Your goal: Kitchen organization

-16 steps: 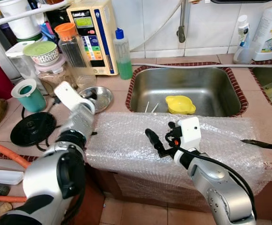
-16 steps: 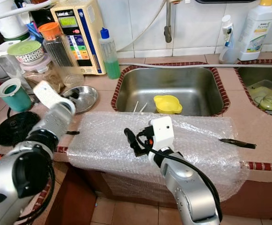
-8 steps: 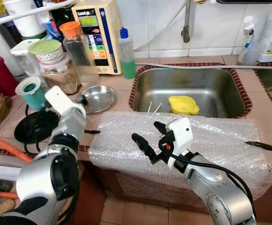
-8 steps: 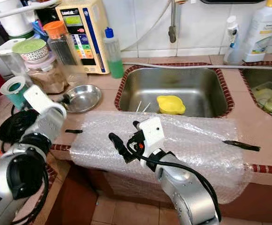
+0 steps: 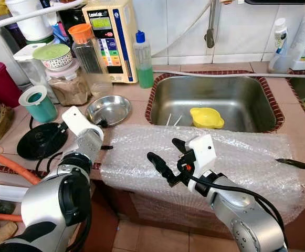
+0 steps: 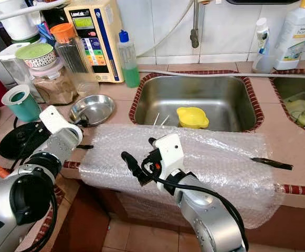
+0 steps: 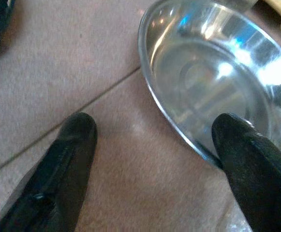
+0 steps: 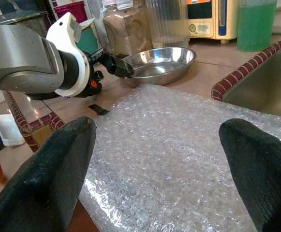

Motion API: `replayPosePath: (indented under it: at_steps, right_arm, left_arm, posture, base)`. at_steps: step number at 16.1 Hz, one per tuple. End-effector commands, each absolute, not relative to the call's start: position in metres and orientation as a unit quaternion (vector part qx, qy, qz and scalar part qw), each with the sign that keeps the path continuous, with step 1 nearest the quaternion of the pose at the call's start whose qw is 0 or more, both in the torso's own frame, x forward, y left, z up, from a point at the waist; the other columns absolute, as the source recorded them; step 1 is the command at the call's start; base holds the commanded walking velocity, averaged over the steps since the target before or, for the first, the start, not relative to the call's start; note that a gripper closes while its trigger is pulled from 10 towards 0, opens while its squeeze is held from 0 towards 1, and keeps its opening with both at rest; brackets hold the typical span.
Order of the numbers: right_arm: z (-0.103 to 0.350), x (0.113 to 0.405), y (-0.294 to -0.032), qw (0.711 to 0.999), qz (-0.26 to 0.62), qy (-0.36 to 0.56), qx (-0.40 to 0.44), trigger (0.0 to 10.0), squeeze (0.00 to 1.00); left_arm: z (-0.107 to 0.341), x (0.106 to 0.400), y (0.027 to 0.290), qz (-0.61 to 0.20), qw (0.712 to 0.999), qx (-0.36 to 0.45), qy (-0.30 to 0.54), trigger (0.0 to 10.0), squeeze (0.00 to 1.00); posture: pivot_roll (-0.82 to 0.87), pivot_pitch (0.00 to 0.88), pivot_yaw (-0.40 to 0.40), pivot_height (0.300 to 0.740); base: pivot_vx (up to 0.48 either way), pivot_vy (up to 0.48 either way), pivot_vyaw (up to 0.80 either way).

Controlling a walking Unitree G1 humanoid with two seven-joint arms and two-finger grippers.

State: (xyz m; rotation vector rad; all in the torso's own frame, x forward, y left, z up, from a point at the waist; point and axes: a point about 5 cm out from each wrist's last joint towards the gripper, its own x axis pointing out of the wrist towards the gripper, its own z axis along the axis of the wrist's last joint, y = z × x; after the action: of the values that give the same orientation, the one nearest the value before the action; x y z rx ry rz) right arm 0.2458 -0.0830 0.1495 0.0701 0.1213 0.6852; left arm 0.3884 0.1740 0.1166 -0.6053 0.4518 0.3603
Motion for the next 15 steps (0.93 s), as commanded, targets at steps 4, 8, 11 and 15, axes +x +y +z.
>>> replayPosePath:
  at_steps: [4, 8, 11, 15]
  right_arm:
    - [0.155, 0.243, -0.08, 0.939, 0.34, 0.05, 0.03, 10.0, 0.0]
    - [0.153, 0.244, -0.081, 0.94, 0.338, 0.052, 0.027, 10.0, 0.0]
    - [0.153, 0.246, -0.08, 0.939, 0.339, 0.05, 0.028, 10.0, 0.0]
    - [0.153, 0.247, -0.08, 0.939, 0.339, 0.05, 0.028, 10.0, 0.0]
  left_arm:
    - [0.103, 0.381, 0.175, 0.173, 0.913, -0.269, 0.253, 0.0, 0.0]
    - [0.099, 0.378, 0.184, 0.183, 0.913, -0.258, 0.258, 0.0, 0.0]
    - [0.099, 0.377, 0.192, 0.192, 0.911, -0.263, 0.253, 0.0, 0.0]
    - [0.097, 0.375, 0.201, 0.205, 0.908, -0.263, 0.254, 0.0, 0.0]
  posture:
    - [-0.16, 0.0, 0.182, 0.74]
    - [-0.16, 0.0, 0.183, 0.74]
    - [-0.14, 0.0, 0.175, 0.74]
    - [-0.13, 0.0, 0.173, 0.74]
  base:
    - [0.0, 0.0, 0.0]
    - [0.0, 0.0, 0.0]
    - [0.0, 0.0, 0.0]
    - [0.0, 0.0, 0.0]
